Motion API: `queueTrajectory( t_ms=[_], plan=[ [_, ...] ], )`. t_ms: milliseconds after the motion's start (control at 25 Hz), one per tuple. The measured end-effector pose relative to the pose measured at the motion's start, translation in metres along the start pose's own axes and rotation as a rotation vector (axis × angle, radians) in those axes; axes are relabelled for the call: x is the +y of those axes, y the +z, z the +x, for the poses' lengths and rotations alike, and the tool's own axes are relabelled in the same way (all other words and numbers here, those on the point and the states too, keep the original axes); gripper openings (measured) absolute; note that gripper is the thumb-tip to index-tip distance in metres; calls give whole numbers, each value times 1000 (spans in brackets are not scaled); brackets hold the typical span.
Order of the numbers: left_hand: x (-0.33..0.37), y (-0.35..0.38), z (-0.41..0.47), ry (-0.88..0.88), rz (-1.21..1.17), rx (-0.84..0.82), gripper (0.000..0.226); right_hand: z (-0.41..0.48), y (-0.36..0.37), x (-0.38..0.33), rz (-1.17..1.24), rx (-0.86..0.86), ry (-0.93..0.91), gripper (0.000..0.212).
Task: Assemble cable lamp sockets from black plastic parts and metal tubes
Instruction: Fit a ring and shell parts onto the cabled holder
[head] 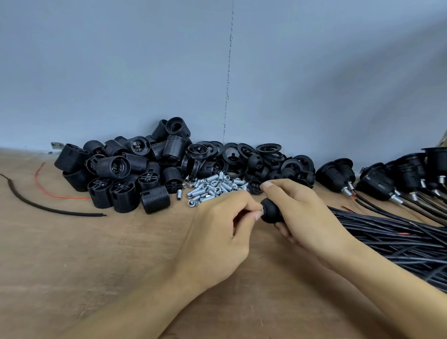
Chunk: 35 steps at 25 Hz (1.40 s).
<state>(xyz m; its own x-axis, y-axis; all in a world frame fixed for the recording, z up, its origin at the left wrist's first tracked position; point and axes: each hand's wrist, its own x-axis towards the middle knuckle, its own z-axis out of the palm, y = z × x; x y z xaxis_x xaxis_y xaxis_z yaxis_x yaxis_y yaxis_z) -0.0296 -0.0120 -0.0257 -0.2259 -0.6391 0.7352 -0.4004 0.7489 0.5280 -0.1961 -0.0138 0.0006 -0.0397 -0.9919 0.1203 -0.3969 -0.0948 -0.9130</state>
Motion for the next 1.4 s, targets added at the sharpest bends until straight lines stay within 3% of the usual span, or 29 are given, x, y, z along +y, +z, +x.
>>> queueTrajectory(
  t_ms=[240, 320, 440, 560, 640, 760, 880, 1160, 1400],
  plan=[
    [2, 1, -3, 33, 11, -11, 14, 5, -10, -6, 4, -78, 38, 45],
    [-1, 3, -3, -120, -62, 1, 20, 10, -20, -9, -30, -70, 13, 44],
    [-7, 4, 2, -403, -226, 10, 30, 19, -48, -13, -79, 12, -1, 22],
    [-13, 3, 5, -501, -274, 5, 27, 19, -82, -17, -375, -126, 53, 6],
    [-18, 2, 6, -560, -325, 8, 21, 17, -91, -18, -617, -249, 122, 12],
    [-22, 2, 7, -618, -393, 4, 17, 19, -80, -12, -902, -238, 112, 9],
    [-22, 3, 7, -632, -421, -23, 15, 20, -67, -2, -1010, -174, 50, 19],
    [-25, 4, 6, -677, -426, -27, 11, 20, -65, -1, -868, -91, -110, 16],
    [-24, -1, 11, -740, -608, 9, 10, 8, -44, -11, -465, -13, -283, 11]
  ],
)
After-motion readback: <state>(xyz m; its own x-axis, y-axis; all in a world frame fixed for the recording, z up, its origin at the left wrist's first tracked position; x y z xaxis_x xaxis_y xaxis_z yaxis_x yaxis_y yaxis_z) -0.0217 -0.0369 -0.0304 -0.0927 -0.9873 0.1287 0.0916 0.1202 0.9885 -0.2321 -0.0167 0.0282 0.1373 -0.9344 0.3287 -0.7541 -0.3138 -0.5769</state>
